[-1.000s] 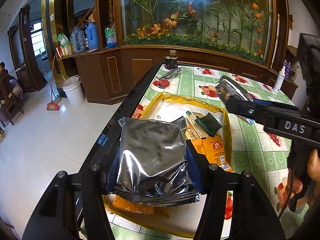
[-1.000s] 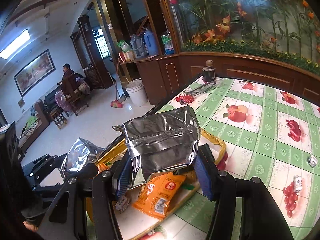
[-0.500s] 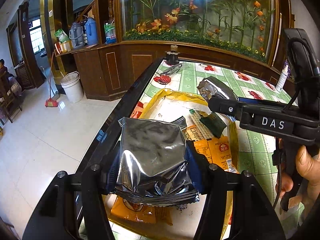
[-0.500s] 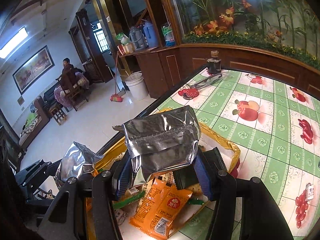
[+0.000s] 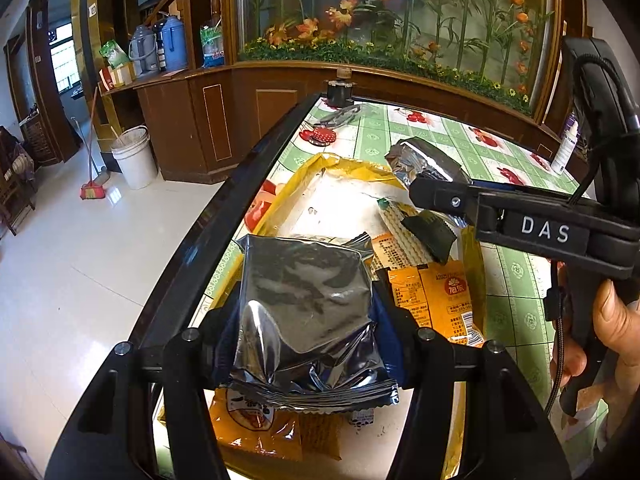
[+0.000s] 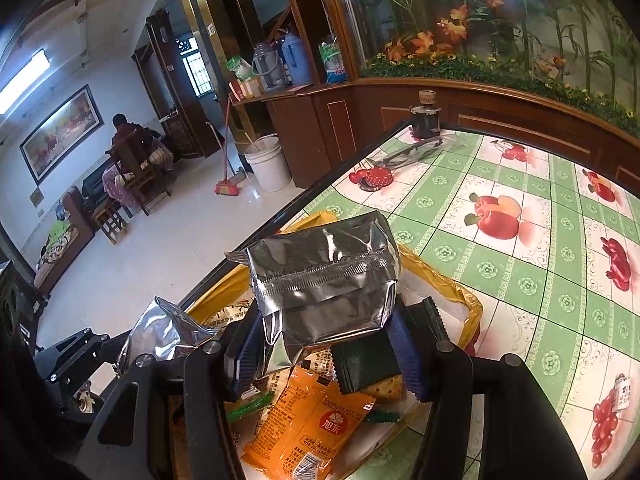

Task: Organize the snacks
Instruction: 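Carry both silver foil bags over the tray and hold them there, then open both tools to drop the silver foil bags into the tray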

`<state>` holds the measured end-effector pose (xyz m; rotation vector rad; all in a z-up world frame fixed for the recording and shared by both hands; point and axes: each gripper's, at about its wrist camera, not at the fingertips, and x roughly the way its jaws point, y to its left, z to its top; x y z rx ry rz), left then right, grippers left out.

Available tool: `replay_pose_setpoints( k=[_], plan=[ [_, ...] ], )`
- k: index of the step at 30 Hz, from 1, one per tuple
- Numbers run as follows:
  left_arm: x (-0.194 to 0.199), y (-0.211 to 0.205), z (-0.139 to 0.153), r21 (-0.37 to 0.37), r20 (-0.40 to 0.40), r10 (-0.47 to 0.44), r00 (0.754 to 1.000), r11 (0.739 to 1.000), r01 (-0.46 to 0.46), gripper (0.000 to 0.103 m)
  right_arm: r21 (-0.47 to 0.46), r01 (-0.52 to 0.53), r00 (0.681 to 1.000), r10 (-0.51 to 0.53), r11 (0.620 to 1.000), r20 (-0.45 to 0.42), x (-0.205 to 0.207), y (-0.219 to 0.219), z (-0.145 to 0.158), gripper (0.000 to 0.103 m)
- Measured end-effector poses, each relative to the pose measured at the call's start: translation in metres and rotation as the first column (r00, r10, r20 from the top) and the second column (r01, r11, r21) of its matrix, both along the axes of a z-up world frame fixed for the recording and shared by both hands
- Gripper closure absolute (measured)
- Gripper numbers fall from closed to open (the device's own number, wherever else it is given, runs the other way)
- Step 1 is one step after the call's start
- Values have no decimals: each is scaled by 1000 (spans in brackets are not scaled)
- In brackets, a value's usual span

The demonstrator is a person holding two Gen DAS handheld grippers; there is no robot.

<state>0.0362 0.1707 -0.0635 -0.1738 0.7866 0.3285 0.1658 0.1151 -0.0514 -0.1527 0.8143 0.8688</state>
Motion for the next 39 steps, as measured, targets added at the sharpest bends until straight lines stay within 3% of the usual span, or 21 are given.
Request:
replay_pose_setpoints(
  k=[35, 38, 39],
  plan=[
    [20, -7, -13, 6, -30, -21, 999, 1000, 21, 45, -57, 29, 999, -30, 998, -16, 23, 5, -24, 43],
    [23, -6, -14, -12, -33, -20, 999, 1000, 19, 42, -57, 35, 999, -37, 998, -30, 25, 4, -25, 36],
    [24, -6, -13, -12, -39, -18, 999, 1000, 18, 34, -53, 39, 999, -41, 998, -35, 25, 3, -25, 35]
  ],
)
